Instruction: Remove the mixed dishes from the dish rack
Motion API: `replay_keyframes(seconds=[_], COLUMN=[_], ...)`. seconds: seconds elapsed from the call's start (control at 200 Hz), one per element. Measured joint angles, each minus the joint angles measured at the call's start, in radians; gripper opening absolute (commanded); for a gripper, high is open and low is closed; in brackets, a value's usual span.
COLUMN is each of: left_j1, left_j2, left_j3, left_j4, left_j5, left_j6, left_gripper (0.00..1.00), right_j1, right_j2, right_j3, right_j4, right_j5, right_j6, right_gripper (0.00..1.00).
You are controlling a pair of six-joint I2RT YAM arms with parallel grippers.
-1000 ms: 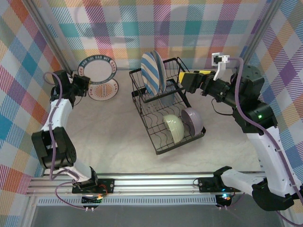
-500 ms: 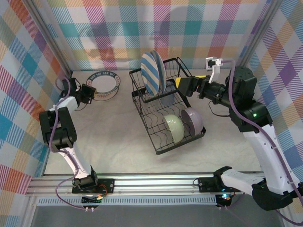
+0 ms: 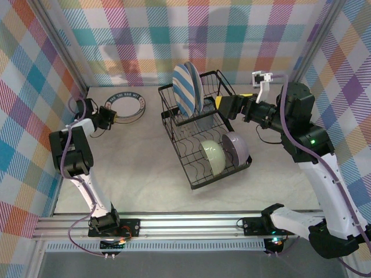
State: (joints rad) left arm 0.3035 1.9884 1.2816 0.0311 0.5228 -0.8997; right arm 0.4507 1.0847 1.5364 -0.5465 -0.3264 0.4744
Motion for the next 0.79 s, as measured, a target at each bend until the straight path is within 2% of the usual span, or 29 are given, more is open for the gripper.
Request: replay_keyframes(seconds=[0.29,0.515,0.615,0.795], left_j1=[0.01,0.01,0.01,0.01], left_j2=[0.027,0.064,0.065,0.065], left_j3=[0.0,0.002,0.006,0.029], left_j4=[0.021,0.021,0.021,0.024], left_j5=[0.0,-0.001,-0.001,0.0], left_j6=[0.0,0.0,0.0,0.003], left_gripper=[0.0,0.05,0.18,0.52], right_j1=[0.0,0.0,0.0,0.0], right_j2=[0.0,0.0,0.0,0.0], right_j3=[0.0,-0.007,-0.013,-0.018], right_j4=[0.0,0.0,0.0,0.0], right_j5=[-0.001,-0.001,0.0,0.0], right_j6=[0.008,0.011,0.012,0.012], right_gripper=[0.99,0.99,0.99,0.99])
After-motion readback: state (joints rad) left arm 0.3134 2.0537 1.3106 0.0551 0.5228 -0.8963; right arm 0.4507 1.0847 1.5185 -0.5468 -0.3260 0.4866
